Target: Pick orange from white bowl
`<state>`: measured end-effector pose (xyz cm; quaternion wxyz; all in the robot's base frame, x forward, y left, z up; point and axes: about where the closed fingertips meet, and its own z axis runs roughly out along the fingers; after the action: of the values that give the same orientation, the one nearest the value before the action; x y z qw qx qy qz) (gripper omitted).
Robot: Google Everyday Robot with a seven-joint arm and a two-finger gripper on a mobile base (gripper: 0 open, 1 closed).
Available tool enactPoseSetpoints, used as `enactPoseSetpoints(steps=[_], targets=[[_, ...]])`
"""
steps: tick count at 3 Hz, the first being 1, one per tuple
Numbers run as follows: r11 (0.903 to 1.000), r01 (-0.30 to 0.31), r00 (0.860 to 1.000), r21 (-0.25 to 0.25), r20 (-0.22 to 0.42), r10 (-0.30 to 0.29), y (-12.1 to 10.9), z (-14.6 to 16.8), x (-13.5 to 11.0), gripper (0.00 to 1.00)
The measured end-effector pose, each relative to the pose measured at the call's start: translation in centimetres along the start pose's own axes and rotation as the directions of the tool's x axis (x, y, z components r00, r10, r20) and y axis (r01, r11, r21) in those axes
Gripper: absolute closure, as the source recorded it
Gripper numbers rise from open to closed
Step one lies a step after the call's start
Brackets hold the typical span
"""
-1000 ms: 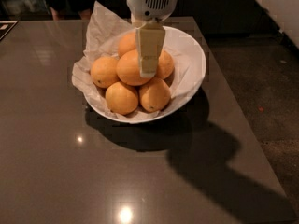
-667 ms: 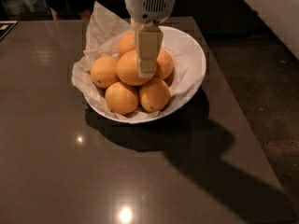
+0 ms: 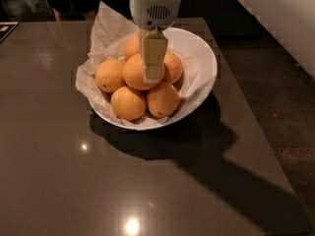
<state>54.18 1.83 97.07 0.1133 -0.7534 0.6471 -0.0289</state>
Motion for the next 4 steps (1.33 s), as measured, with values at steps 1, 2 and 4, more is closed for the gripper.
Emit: enactPoseSetpoints(steps=[1,2,4], targets=[[0.9998,0.001,1.0,-0.019,-0.006,-0.001,-0.1,0.9,-0.1,0.25],[0.9991,0.004,1.0,-0.043,-0.015,-0.005,0.0,2.0,-0.3,0.25],[0.9962,0.053,0.998,-0.07,-0.023,-0.054,1.3,4.4,-0.4,0.43]])
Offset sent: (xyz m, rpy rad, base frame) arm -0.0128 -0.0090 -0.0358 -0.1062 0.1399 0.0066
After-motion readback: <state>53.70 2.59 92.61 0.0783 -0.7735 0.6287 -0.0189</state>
